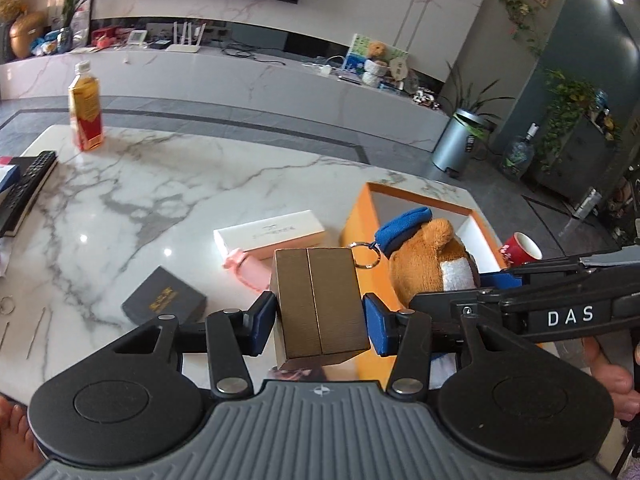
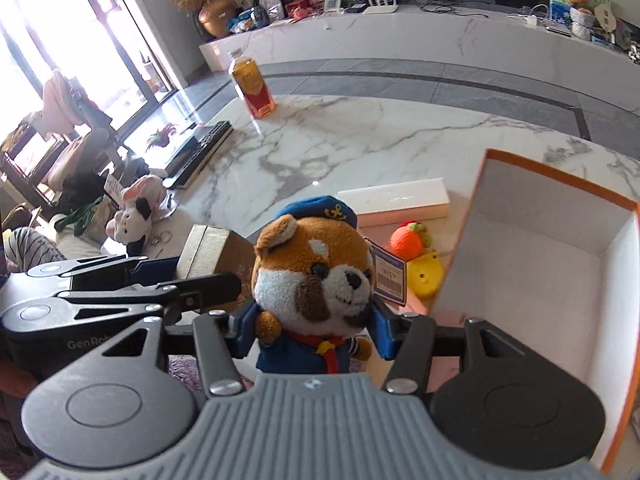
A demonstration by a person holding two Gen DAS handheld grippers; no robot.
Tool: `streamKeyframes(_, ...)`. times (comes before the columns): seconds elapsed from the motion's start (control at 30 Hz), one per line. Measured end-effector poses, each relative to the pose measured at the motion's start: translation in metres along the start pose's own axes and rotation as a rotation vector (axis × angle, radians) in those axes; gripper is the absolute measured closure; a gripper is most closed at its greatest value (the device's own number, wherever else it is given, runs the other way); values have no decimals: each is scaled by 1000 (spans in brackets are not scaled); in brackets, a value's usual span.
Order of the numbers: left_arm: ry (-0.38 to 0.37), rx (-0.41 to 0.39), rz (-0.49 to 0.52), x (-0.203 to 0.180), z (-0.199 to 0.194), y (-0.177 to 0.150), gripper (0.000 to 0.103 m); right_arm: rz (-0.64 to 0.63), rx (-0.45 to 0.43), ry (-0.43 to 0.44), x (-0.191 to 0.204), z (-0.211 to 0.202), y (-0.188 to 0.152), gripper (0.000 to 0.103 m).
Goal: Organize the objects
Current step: 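Carry cardboard box and plush over the orange box and release both inside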
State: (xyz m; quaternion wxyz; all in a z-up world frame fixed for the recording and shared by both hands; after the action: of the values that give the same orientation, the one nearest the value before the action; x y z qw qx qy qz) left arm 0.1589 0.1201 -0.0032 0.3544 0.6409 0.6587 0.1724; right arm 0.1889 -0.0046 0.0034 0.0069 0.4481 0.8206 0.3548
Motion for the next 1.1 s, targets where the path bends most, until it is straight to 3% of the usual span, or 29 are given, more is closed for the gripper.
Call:
streamKeyframes(0.2,-96,18,86,-63,27,5,48,86,-32,-114,-72,-33,-11,46)
streamKeyframes(0.33,-136,54,134,-92,50,2,48,159,18,-169,-120,-25,-31,46)
streamKeyframes(0.43,-146,86,165,-107,66,-3,48,220,68,-163,-145,-8,-48,46)
streamKeyframes(0.77,-132,131,182,-117,96,-4,48,356,182,-112,-177,55,-76,46)
streamKeyframes(1.1,-114,158,200,-117,116,-4,48,358,247,-80,-173,79,-91,45)
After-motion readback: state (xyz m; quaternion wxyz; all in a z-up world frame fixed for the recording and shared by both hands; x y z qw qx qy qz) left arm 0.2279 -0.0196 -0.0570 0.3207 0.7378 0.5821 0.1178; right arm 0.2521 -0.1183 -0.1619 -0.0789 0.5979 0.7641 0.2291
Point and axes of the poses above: each gripper's, at about its wrist camera, not at the fingertips, and z roughly the way its jaws point, x to its left, y to its top, the point moved 8 cm from there along z, roughly the way its jaws point, and after that the axes turned 2 degrees about y, right-handed, at the moved point
